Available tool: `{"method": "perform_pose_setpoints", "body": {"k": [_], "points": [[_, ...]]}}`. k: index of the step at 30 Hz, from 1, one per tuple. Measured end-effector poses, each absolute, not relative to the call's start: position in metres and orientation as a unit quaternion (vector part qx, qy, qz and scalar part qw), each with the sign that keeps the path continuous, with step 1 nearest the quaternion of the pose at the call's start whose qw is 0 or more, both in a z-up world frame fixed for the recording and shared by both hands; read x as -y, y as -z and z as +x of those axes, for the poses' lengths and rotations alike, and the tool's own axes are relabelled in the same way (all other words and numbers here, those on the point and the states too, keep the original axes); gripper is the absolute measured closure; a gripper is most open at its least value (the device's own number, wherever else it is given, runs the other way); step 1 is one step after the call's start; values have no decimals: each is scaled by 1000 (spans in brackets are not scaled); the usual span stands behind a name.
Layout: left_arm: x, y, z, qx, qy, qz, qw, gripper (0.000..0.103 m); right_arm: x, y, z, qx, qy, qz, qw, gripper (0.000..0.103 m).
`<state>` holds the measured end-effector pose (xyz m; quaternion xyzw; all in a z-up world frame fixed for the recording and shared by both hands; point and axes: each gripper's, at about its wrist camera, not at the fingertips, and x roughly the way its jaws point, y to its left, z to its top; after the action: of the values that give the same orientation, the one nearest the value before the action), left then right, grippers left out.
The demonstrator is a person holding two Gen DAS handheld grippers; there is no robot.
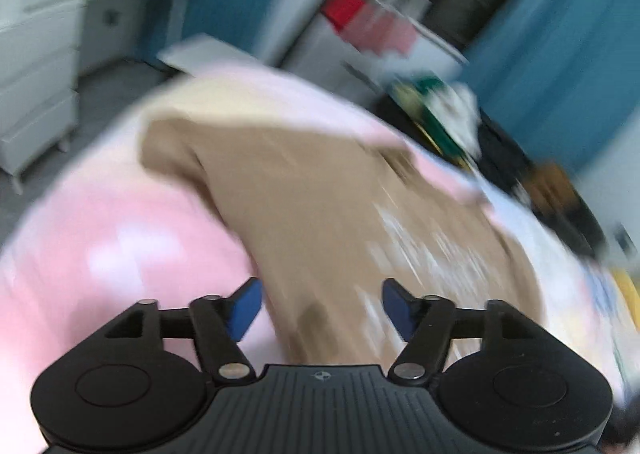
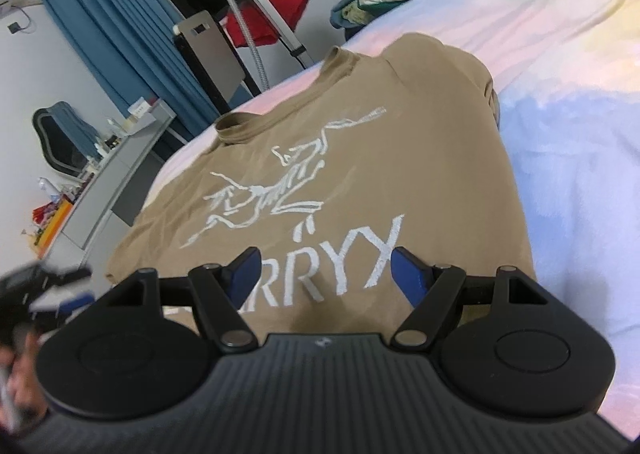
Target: Fold clothes
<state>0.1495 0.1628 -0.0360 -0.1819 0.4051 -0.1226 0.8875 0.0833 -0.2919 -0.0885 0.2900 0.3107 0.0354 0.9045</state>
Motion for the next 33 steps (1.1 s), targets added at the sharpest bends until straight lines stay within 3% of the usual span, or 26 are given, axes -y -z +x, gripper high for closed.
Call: {"method": "perform_pose_setpoints", "body": {"k": [4, 12, 19, 21, 22, 23, 24, 27, 33], "points": [[-124, 45, 90, -489, 219, -160, 829, 26, 298, 74, 68, -285, -46, 298, 910, 28], [-89, 59, 21, -498, 114, 34, 859, 22, 321, 53, 42, -238, -31, 310, 920, 28], [-86, 82, 38, -595, 155, 10, 789, 26, 335, 58, 43, -237, -19, 332, 913, 28], [-84, 80, 38, -597, 165, 18, 785, 36, 337, 61, 45, -242, -12, 335, 910, 28], [-84, 76, 37, -599, 175, 21, 781, 55, 338, 63, 45, -245, -10, 338, 909, 28], [-83, 73, 35, -602, 184, 25, 777, 84, 339, 65, 46, -247, -8, 342, 907, 28], [-85, 71, 36, -610, 196, 27, 767, 89, 340, 65, 46, -246, -8, 347, 905, 28], [-89, 45, 41, -625, 197, 27, 755, 92, 339, 64, 45, -239, -5, 349, 906, 28], [-126, 16, 58, -679, 141, -76, 716, 91, 342, 64, 46, -236, 3, 351, 906, 28]]}}
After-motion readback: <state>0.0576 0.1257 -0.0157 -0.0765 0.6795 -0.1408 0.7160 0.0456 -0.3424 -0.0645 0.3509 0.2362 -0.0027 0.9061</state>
